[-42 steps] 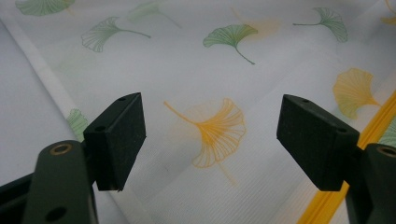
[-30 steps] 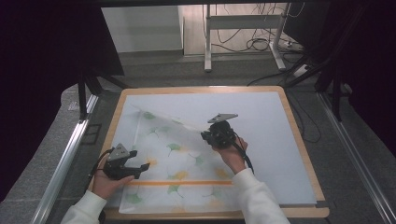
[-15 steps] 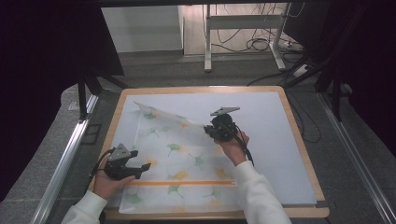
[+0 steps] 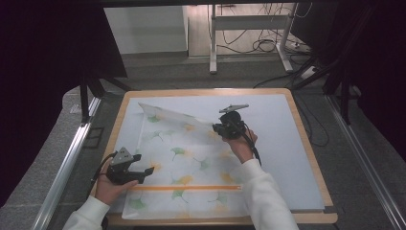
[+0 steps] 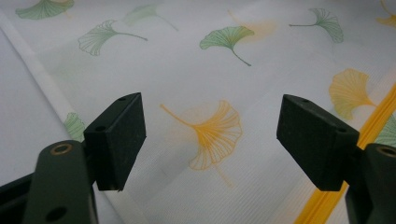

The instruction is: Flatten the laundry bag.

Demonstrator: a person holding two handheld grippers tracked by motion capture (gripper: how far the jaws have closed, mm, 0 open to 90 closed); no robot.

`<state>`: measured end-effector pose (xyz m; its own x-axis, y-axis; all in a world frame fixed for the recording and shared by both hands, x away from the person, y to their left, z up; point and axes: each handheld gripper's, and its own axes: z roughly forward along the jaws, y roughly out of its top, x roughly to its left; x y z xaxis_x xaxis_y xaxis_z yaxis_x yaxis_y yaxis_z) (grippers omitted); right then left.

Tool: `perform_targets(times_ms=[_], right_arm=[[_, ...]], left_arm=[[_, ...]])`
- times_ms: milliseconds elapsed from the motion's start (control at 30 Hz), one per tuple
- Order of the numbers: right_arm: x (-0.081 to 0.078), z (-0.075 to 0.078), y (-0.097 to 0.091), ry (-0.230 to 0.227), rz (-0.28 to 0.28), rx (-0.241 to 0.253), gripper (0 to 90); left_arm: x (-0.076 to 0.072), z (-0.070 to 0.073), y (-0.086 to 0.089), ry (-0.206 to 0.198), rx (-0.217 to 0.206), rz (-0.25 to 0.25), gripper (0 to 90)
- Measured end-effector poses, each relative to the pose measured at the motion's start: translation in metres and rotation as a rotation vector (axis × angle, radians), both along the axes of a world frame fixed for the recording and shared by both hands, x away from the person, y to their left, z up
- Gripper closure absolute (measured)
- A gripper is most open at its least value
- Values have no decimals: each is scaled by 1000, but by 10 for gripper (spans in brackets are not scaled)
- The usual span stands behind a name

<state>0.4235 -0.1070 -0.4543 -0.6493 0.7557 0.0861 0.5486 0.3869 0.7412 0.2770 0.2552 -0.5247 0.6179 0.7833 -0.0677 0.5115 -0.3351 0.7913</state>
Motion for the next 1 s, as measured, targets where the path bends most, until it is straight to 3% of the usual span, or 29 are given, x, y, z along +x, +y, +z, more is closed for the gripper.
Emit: perform_targets(times_ms=[567, 1000], right_arm=[[31, 0, -9, 9, -64, -19, 862], [75, -7, -10, 22, -144, -48, 858]], left_arm=[[0, 0, 0, 0, -3, -1, 238], [1, -1, 0, 1, -3, -10, 238]])
